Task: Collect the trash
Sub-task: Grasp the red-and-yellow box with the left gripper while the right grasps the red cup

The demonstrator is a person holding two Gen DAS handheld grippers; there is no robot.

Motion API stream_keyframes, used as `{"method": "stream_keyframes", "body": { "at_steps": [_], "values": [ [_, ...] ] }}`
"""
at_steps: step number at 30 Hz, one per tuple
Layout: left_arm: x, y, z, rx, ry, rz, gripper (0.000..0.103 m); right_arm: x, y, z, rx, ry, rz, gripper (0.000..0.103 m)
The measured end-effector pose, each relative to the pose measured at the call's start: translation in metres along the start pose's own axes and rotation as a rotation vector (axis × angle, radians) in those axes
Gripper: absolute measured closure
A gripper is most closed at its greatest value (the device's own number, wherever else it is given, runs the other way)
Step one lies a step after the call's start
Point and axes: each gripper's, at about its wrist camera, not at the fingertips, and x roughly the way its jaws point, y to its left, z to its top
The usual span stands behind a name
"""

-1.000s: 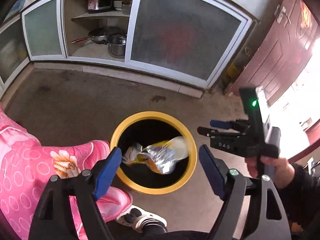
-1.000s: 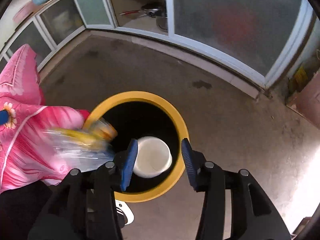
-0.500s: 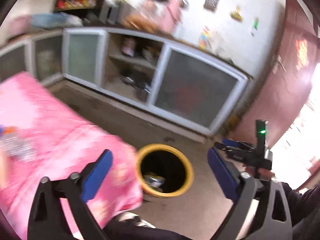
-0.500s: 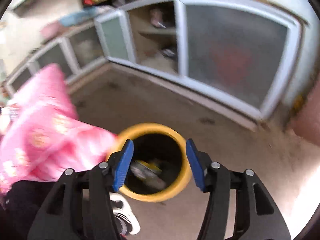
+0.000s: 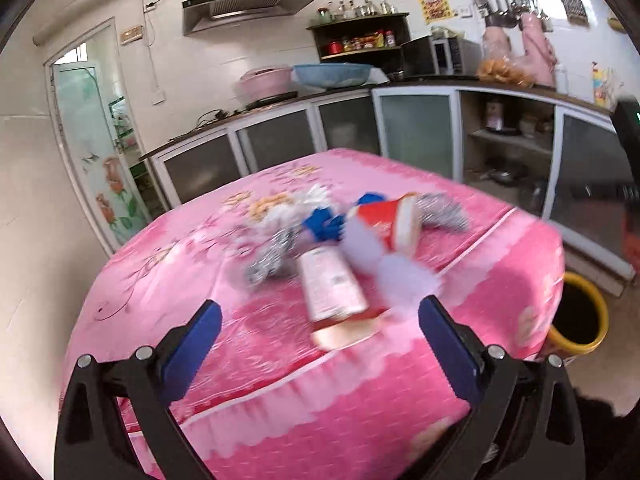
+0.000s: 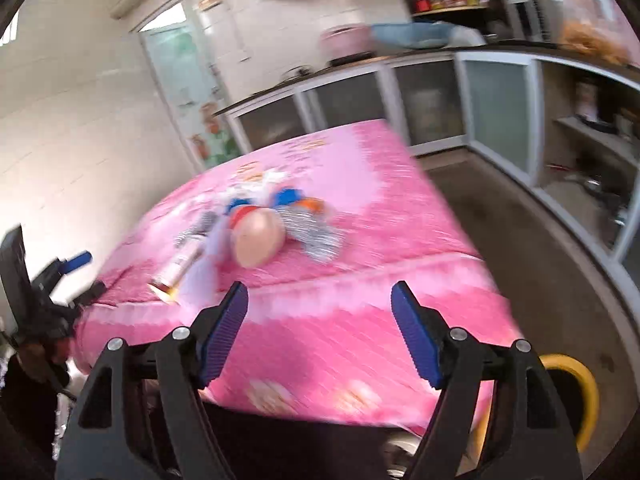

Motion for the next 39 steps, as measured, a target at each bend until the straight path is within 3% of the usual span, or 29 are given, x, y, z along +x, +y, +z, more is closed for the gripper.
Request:
{"method": "stream_keyframes", "body": {
  "at_steps": [7,16,28,33,35,37,39],
  "values": [
    [0.049,0.036,-0.027,-0.077,0.098,-0.051,0.008,0.072,0.046,0.021,-0.043,0.088,0.065,0.032],
    [0.1,0.027,-0.029,-0.061,0.142,-0.131,0.008,0.137,0.055,0.023,-0.041,0.203,0.079,0.035],
    [0.136,0.031,-0.017,-0.066,0.201,-0.181,0.008,0.181,0.065,0.043,-0.024,0.245,0.163,0.04],
    [0.153,0.027,-0.01,-0.04,0.243,-0.247,0.008,0.199,0.065,0.047,-0.006,0.273,0.193,0.046],
    [0.16,0.029,-0.007,-0.06,0.251,-0.253,0.008,0.203,0.066,0.048,-0.007,0.28,0.195,0.053],
    [0.167,0.034,-0.004,-0.112,0.254,-0.273,0.013,0.207,0.066,0.048,0.0,0.286,0.197,0.06],
    [0.174,0.041,-0.002,-0.162,0.266,-0.303,0.053,0.21,0.065,0.049,0.01,0.288,0.186,0.072]
  ]
}}
